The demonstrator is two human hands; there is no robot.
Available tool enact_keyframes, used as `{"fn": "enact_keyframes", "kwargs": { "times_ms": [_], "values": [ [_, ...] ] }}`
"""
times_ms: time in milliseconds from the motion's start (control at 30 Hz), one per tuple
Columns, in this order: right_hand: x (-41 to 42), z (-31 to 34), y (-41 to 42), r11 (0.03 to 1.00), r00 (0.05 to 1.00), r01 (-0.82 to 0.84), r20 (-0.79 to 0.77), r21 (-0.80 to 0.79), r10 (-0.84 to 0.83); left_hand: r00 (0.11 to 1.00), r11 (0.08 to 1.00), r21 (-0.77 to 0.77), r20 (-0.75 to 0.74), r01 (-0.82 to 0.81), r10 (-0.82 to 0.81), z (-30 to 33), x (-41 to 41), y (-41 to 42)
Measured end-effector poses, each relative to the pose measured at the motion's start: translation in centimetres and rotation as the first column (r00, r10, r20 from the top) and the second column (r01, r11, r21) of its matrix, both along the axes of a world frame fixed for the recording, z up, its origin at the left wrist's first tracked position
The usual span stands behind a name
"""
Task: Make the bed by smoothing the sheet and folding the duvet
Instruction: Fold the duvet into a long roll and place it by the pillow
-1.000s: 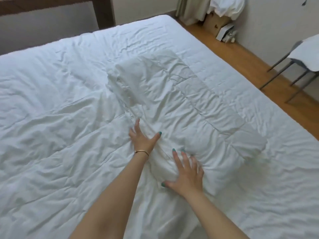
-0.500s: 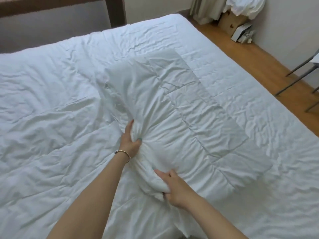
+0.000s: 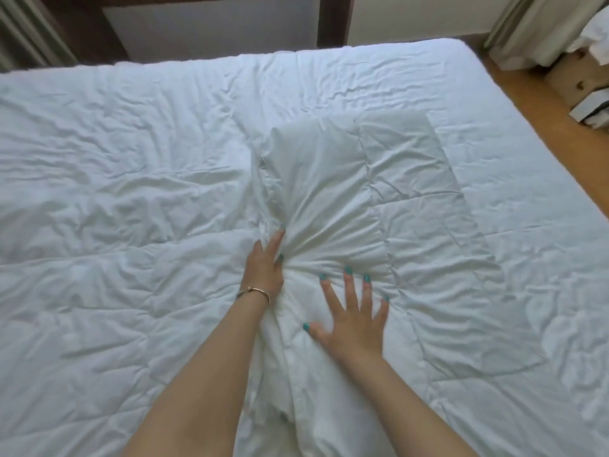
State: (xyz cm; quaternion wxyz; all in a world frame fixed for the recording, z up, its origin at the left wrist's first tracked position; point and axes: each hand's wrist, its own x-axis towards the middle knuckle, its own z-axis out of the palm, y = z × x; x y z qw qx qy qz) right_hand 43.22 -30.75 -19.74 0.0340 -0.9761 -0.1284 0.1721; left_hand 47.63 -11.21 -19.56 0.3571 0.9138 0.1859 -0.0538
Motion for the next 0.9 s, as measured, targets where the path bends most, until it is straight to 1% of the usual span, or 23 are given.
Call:
{"fn": "enact_keyframes", "kwargs": {
  "times_ms": [33,67,100,167,200,267,300,333,400,433,467,533,567,633,700,733,767,833,900],
  "values": [
    [-0.2,-0.2,0.2,1.000,0.999,0.025,-0.022,-0.005,-0.025,0.996,0.990,0.139,-0.091,0.027,-0.015,0.0,-1.0,0.1],
    [-0.3,-0.1,0.2,0.999,0.996,0.045,-0.071,-0.013,-0.046,0.985,0.968,0.245,-0.174,0.062,-0.019,0.2,-2.5,0.1],
    [-0.3,0.0,0.1,0.999,0.996,0.045,-0.080,-0.028,-0.047,0.966,0.947,0.302,-0.255,0.111,-0.032,0.6,-4.4,0.0],
    [-0.1,0.4,0.0,0.997,0.993,0.041,-0.105,-0.064,-0.047,0.912,0.934,0.282,-0.400,0.220,-0.094,0.7,-9.4,-0.1],
    [0.0,0.8,0.8,0.995,0.986,0.060,-0.149,-0.082,-0.072,0.884,0.928,0.264,-0.452,0.262,-0.121,0.5,-12.1,0.2],
    [-0.2,2.1,4.4,0.976,0.937,0.187,-0.280,-0.108,-0.210,0.862,0.917,0.260,-0.485,0.304,-0.148,0.1,-16.2,1.3],
    [-0.7,3.0,6.6,0.968,0.905,0.226,-0.344,-0.110,-0.251,0.859,0.917,0.261,-0.493,0.300,-0.141,0.0,-17.8,2.2],
    [-1.5,3.8,9.0,0.973,0.896,0.211,-0.380,-0.095,-0.231,0.864,0.928,0.264,-0.492,0.262,-0.104,0.0,-19.1,3.2],
    [-3.5,4.7,12.8,0.997,0.901,0.062,-0.428,-0.044,-0.075,0.856,0.942,0.286,-0.517,0.174,-0.001,0.6,-21.4,5.9],
    [-4.5,4.9,14.2,0.999,0.889,-0.020,-0.459,-0.031,0.003,0.850,0.941,0.302,-0.525,0.151,0.032,0.8,-22.7,7.7],
    [-5.6,4.8,15.5,0.995,0.876,-0.095,-0.477,-0.036,0.067,0.841,0.939,0.314,-0.538,0.140,0.054,1.0,-24.2,9.7],
    [-8.2,4.4,18.4,0.977,0.852,-0.202,-0.505,-0.071,0.139,0.822,0.935,0.335,-0.561,0.119,0.097,1.2,-27.1,14.7],
    [-9.6,4.2,20.3,0.967,0.830,-0.245,-0.530,-0.069,0.173,0.815,0.929,0.348,-0.571,0.129,0.100,1.1,-28.5,17.6],
    [-12.6,4.3,25.7,0.931,0.758,-0.364,-0.587,-0.021,0.283,0.804,0.910,0.369,-0.590,0.189,0.073,1.5,-30.7,23.6],
    [-15.3,5.3,32.7,0.894,0.699,-0.446,-0.608,0.040,0.376,0.799,0.879,0.423,-0.595,0.222,0.084,2.5,-32.7,30.0],
    [-16.5,6.1,36.5,0.889,0.694,-0.453,-0.600,0.066,0.398,0.799,0.869,0.448,-0.591,0.210,0.112,3.1,-33.7,33.3],
    [-17.6,7.0,40.5,0.885,0.700,-0.456,-0.577,0.092,0.420,0.825,0.855,0.493,-0.543,0.164,0.155,3.7,-34.7,36.7],
    [-19.0,9.2,48.4,0.869,0.720,-0.473,-0.505,0.145,0.477,0.908,0.786,0.617,-0.343,0.026,0.239,5.9,-36.4,43.5],
    [-19.7,11.8,55.7,0.839,0.730,-0.507,-0.419,0.197,0.540,0.939,0.728,0.683,-0.213,-0.055,0.271,9.0,-37.7,49.8]
  ]
}}
